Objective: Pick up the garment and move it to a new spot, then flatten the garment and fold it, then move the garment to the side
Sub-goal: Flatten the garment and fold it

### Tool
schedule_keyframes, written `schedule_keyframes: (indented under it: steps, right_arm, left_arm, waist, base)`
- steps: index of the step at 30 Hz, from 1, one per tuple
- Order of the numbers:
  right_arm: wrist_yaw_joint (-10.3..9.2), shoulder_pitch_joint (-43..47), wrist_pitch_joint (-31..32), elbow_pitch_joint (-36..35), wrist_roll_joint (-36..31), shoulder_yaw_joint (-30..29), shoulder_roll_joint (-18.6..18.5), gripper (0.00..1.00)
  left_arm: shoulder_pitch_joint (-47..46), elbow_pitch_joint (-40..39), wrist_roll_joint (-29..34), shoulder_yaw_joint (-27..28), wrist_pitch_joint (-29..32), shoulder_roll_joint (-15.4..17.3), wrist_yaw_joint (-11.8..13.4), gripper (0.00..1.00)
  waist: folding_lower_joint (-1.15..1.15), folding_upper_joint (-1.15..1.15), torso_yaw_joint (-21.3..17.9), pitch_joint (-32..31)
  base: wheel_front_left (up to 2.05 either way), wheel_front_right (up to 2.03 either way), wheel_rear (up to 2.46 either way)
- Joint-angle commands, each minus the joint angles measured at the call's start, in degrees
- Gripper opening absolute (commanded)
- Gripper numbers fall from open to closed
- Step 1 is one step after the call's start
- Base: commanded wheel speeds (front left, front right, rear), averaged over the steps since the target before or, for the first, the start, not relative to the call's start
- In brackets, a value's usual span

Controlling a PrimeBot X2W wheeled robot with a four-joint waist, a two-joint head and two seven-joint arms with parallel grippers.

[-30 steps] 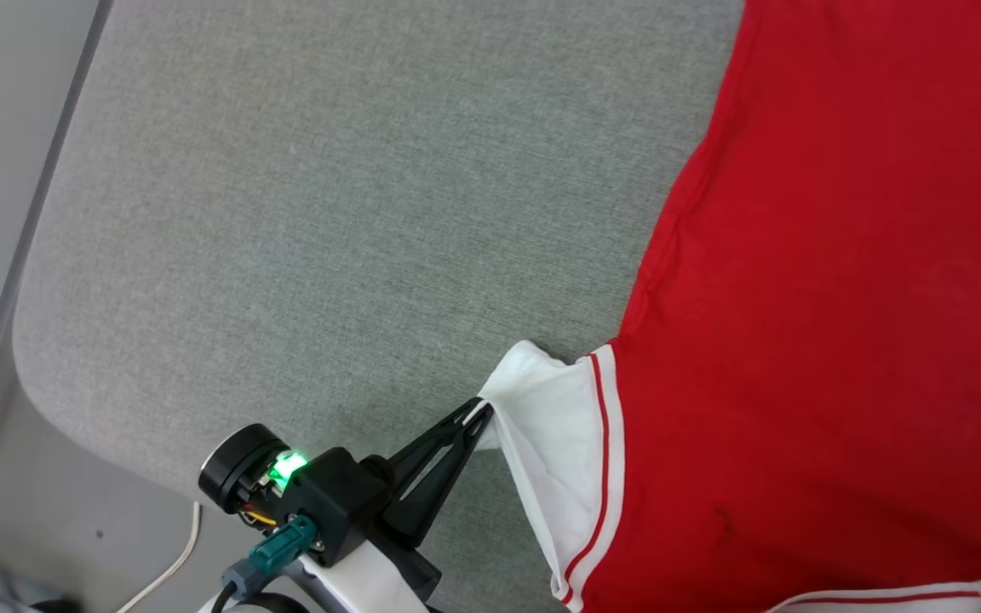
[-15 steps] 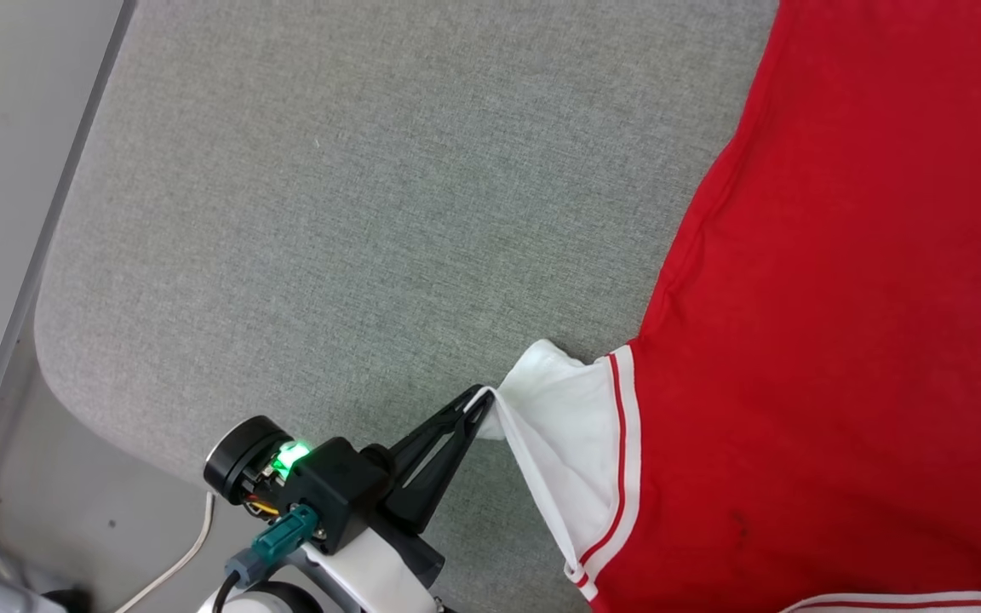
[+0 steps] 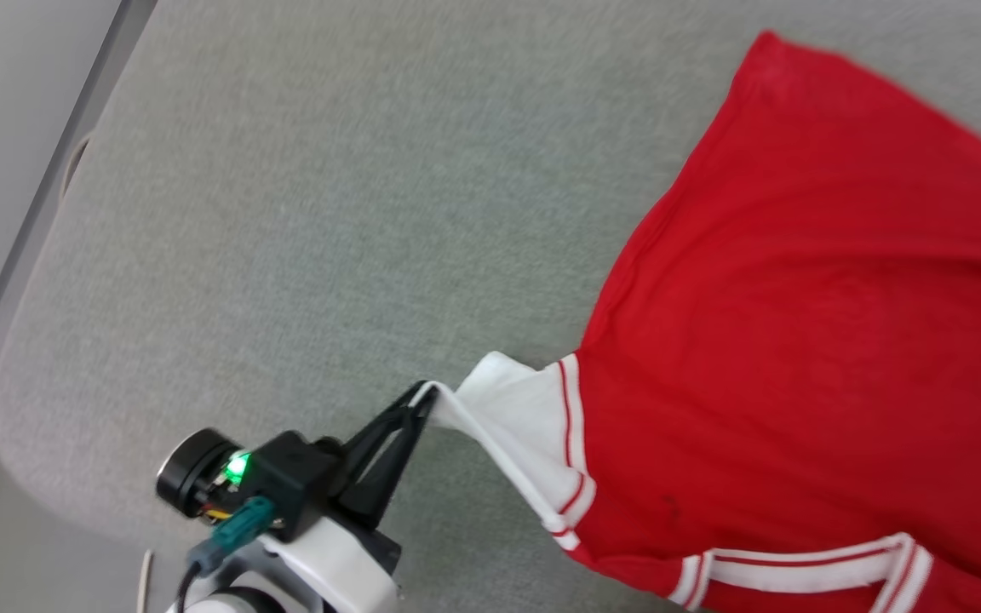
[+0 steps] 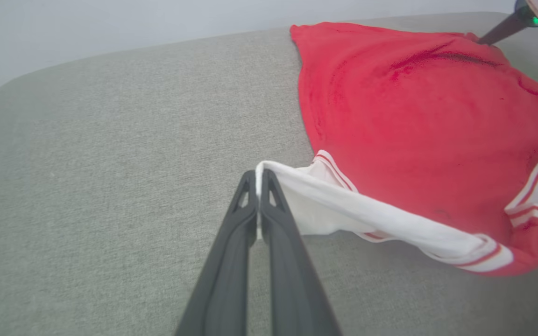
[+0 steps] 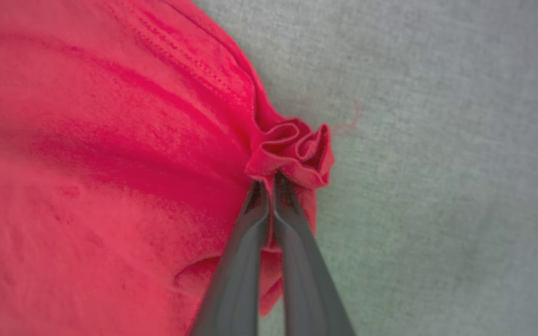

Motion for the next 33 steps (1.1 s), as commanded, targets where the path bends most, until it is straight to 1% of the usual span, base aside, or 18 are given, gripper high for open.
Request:
schedule_keyframes:
  steps: [1, 6, 8, 11, 14, 17, 22, 26, 30, 33]
  right_arm:
    - [-0.07, 2.36, 0.06, 0.93, 0.31, 0.38, 0.73, 0.0]
    - [-0.07, 7.66, -4.79, -0.05, 2.87, 0.06, 2.33, 0.0]
    - [-0.07, 10.36, -5.72, -0.91, 4.26, 0.42, 2.96, 0.0]
    - [-0.07, 14.96, -7.16, -2.82, 5.48, 0.89, 2.89, 0.0]
    - [-0.07, 19.19, -9.75, -4.77, 7.21, -0.82, 4.24, 0.0]
    - [-0.07, 24.39, -11.01, -6.83, 8.52, -1.89, 5.87, 0.0]
    - [-0.07, 31.39, -11.5, -10.41, 9.65, -3.47, 7.98, 0.0]
    - [-0.07, 35.09, -11.96, -12.62, 9.77, -4.53, 9.79, 0.0]
    - [-0.07, 37.4, -12.8, -13.44, 10.19, -5.15, 11.6, 0.0]
    - [-0.07, 38.37, -13.64, -12.93, 10.28, -4.99, 12.01, 0.0]
  left_arm:
    - [0.64, 0.11, -0.6, 0.5, -0.22, 0.1, 0.43, 0.0]
    - [2.91, 1.03, -1.99, 2.17, -0.79, 0.22, 2.12, 0.0]
    - [3.65, 1.35, -2.32, 2.44, -1.05, 0.33, 2.47, 0.0]
    - [4.89, 1.77, -2.82, 2.67, -1.29, 0.37, 3.03, 0.0]
    - [5.96, 2.22, -3.27, 2.82, -1.74, 0.04, 3.47, 0.0]
    - [7.05, 2.76, -3.69, 3.06, -2.29, -0.29, 4.27, 0.0]
    - [8.22, 3.94, -4.23, 3.42, -3.58, -1.53, 5.45, 0.0]
    - [8.7, 5.14, -5.2, 4.02, -5.23, -3.04, 6.63, 0.0]
    - [8.26, 6.59, -5.72, 4.27, -6.63, -4.53, 7.33, 0.0]
    - [7.62, 7.53, -5.98, 4.12, -7.34, -5.39, 7.39, 0.0]
  waist:
    - [0.0, 0.0, -3.29, -3.61]
    - [0.0, 0.0, -6.57, -8.63]
    - [0.0, 0.0, -7.88, -10.37]
    - [0.0, 0.0, -9.41, -12.79]
    - [0.0, 0.0, -10.65, -15.01]
    - [0.0, 0.0, -11.77, -16.85]
    - [0.0, 0.0, -13.34, -18.77]
    - [0.0, 0.0, -14.27, -19.03]
    - [0.0, 0.0, -14.92, -18.96]
    - [0.0, 0.0, -15.22, -19.15]
  base:
    - [0.0, 0.0, 0.0]
    - [0.0, 0.0, 0.0]
    - [0.0, 0.0, 0.0]
    - [0.0, 0.0, 0.0]
    - [0.0, 0.0, 0.0]
    - [0.0, 0.0, 0.0]
    - [0.0, 0.0, 0.0]
    - [0.0, 0.0, 0.0]
    - [0.0, 0.0, 0.0]
    - [0.0, 0.0, 0.0]
